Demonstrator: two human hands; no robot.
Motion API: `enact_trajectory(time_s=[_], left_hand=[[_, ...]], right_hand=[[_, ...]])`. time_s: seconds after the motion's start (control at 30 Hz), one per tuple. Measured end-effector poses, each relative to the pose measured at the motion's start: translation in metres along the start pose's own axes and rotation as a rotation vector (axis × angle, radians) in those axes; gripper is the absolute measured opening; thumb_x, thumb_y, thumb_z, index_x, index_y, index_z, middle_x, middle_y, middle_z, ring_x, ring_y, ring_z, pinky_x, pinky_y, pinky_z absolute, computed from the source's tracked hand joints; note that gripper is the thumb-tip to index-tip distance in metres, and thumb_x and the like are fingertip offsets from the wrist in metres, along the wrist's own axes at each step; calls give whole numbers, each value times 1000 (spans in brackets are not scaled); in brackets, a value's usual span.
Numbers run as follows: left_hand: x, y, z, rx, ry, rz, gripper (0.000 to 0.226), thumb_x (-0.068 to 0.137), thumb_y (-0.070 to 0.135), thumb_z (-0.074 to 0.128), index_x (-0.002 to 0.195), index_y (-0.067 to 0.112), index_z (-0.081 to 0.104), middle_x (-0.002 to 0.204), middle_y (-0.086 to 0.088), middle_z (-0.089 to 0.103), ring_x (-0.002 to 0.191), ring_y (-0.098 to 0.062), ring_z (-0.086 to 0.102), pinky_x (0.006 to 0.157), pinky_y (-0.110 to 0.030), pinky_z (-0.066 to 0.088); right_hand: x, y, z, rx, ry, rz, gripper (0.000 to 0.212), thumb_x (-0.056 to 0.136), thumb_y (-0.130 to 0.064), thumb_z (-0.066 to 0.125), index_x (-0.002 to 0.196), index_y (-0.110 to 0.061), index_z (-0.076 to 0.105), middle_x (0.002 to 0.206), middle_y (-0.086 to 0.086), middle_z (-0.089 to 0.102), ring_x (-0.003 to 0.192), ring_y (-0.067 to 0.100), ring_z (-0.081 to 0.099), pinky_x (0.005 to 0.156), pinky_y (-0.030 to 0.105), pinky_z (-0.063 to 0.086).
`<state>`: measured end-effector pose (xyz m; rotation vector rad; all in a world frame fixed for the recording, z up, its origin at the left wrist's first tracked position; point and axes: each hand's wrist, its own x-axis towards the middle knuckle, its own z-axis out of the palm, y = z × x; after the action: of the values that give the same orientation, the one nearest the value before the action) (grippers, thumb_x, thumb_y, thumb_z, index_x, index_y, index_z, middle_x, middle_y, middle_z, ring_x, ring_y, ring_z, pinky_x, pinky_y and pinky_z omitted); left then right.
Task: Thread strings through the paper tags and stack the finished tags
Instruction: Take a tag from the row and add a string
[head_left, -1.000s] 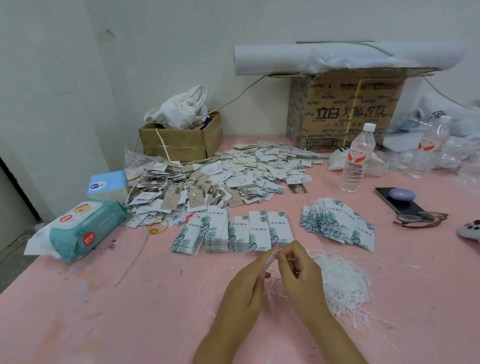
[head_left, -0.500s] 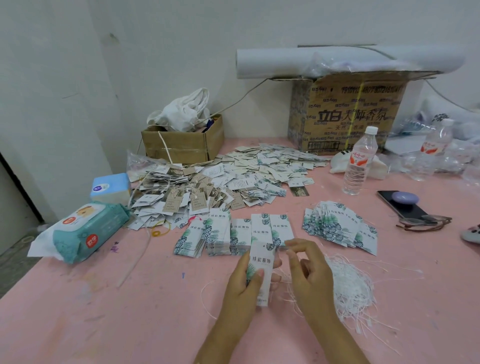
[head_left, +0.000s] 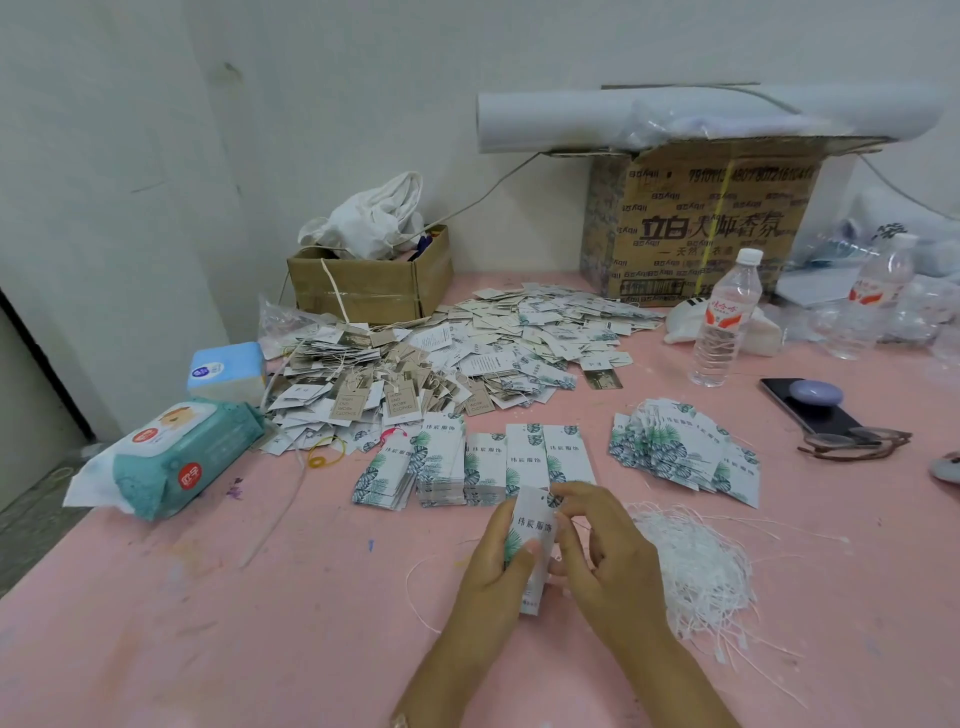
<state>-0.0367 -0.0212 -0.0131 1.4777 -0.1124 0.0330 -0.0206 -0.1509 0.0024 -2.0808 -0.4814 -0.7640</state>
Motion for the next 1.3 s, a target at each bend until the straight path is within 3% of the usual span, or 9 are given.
enact_trajectory(time_s=[0.07, 0.13, 0.23, 0.47, 0.6, 0.73, 1.0, 1.23, 1.3], left_hand=[[-1, -2, 0, 60, -16, 37, 47, 103, 7, 43, 126, 48, 48, 115, 29, 65, 102, 6, 63, 77, -15, 52], [-2, -4, 0, 126, -44, 60, 48, 103, 9, 41, 127, 51, 41, 112, 38, 62, 99, 13, 61, 77, -10, 49], [-4, -3, 1, 197, -79, 123, 46, 104, 12, 41, 138, 43, 34, 125, 43, 51, 112, 14, 55, 84, -6, 46], [-8, 4, 2, 345, -108, 233, 47, 105, 16, 39, 145, 42, 38, 130, 20, 60, 110, -10, 63, 90, -21, 51], [-8, 4, 1, 440, -103, 268, 54, 103, 10, 35, 144, 45, 36, 134, 17, 57, 106, -16, 63, 93, -38, 52], [-7, 2, -2, 474, -81, 314, 48, 105, 18, 35, 143, 47, 39, 135, 17, 55, 107, -14, 61, 92, -31, 51], [-7, 2, 0, 459, -108, 301, 45, 105, 19, 36, 142, 44, 41, 129, 16, 60, 103, -7, 62, 87, -22, 48], [-8, 3, 0, 528, -142, 285, 49, 106, 20, 34, 146, 48, 31, 142, 23, 49, 107, -11, 63, 94, -36, 52], [-7, 3, -1, 538, -136, 282, 52, 105, 19, 33, 146, 51, 29, 143, 26, 46, 106, -13, 63, 94, -38, 52]], right_hand=[[1, 1, 1, -97, 22, -17, 8, 90, -33, 49, 90, -29, 56, 109, -19, 49, 53, -11, 43, 45, 1, 28], [2, 3, 2, -145, 34, -1, 15, 91, -35, 46, 88, -25, 56, 102, -14, 43, 58, -8, 45, 44, 1, 26], [2, 4, 2, -151, 19, 27, 24, 92, -37, 41, 86, -20, 57, 93, -12, 40, 55, 5, 48, 42, 6, 30], [2, -1, -1, -154, -12, 26, 22, 91, -31, 37, 84, -17, 53, 85, -14, 42, 61, 11, 44, 44, 12, 29], [1, 0, -1, -110, -36, 58, 11, 89, -22, 44, 84, -19, 53, 83, -13, 49, 63, 11, 51, 47, 21, 41], [0, 1, 1, -39, -76, 94, 8, 87, -17, 45, 83, -20, 52, 82, -11, 52, 66, 12, 55, 55, 38, 50], [0, 1, 1, 9, 10, 127, 15, 90, -11, 51, 80, -23, 49, 78, -10, 52, 67, 13, 52, 53, 26, 42], [0, 5, 1, -5, -55, 131, 14, 92, -20, 45, 78, -25, 44, 72, -11, 50, 63, 11, 49, 51, 20, 38], [-1, 7, 1, 35, -94, 164, 19, 96, -18, 49, 79, -26, 45, 71, -8, 53, 61, 14, 52, 53, 27, 43]])
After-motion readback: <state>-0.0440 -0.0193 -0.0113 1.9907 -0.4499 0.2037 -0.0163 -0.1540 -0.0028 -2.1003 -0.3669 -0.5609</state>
